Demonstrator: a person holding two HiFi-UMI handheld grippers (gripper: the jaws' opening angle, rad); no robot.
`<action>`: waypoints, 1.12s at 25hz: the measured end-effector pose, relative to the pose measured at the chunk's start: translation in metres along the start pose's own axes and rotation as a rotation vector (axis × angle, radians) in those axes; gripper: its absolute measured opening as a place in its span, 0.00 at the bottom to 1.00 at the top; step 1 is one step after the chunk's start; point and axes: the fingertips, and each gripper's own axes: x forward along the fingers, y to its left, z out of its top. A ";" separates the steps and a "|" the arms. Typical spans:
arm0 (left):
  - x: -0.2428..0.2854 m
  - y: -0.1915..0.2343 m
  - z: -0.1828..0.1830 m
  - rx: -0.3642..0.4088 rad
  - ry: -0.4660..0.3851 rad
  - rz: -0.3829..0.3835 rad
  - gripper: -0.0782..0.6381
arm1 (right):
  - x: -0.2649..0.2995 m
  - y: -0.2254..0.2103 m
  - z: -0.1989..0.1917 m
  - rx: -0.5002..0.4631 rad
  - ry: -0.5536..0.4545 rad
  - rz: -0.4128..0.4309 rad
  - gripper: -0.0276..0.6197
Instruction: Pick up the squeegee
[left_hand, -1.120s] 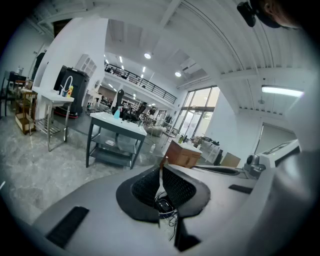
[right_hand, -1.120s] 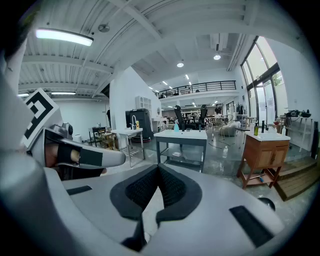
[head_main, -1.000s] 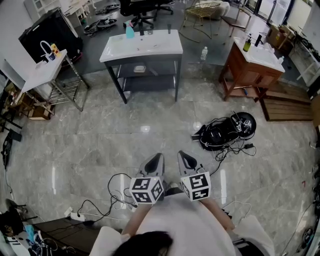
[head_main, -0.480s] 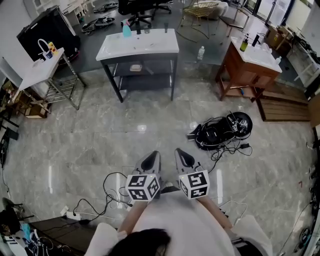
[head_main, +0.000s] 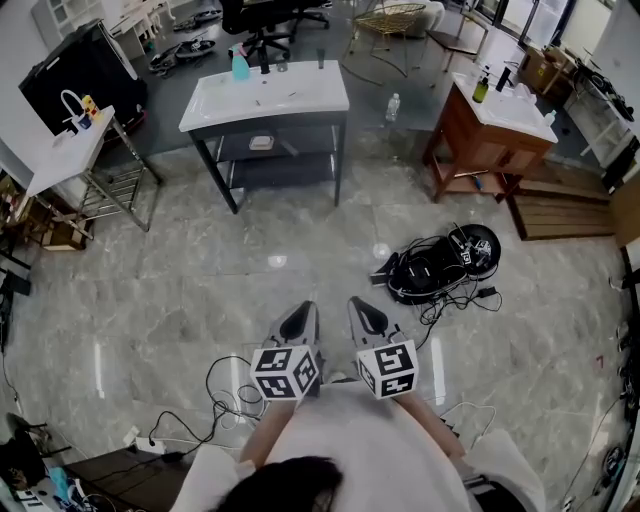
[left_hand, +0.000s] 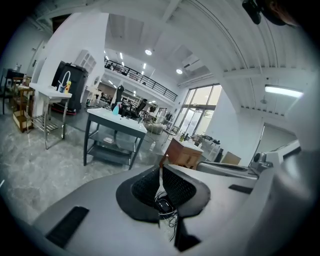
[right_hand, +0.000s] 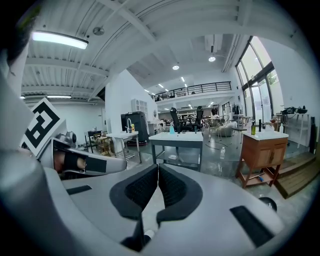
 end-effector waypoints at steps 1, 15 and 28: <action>0.004 0.003 0.002 -0.001 0.003 0.001 0.16 | 0.006 -0.002 0.000 0.000 0.006 -0.002 0.09; 0.081 0.078 0.059 0.001 0.059 -0.006 0.16 | 0.126 -0.008 0.026 0.001 0.063 0.051 0.09; 0.146 0.135 0.119 0.016 0.064 -0.050 0.16 | 0.224 -0.015 0.050 0.012 0.092 0.054 0.09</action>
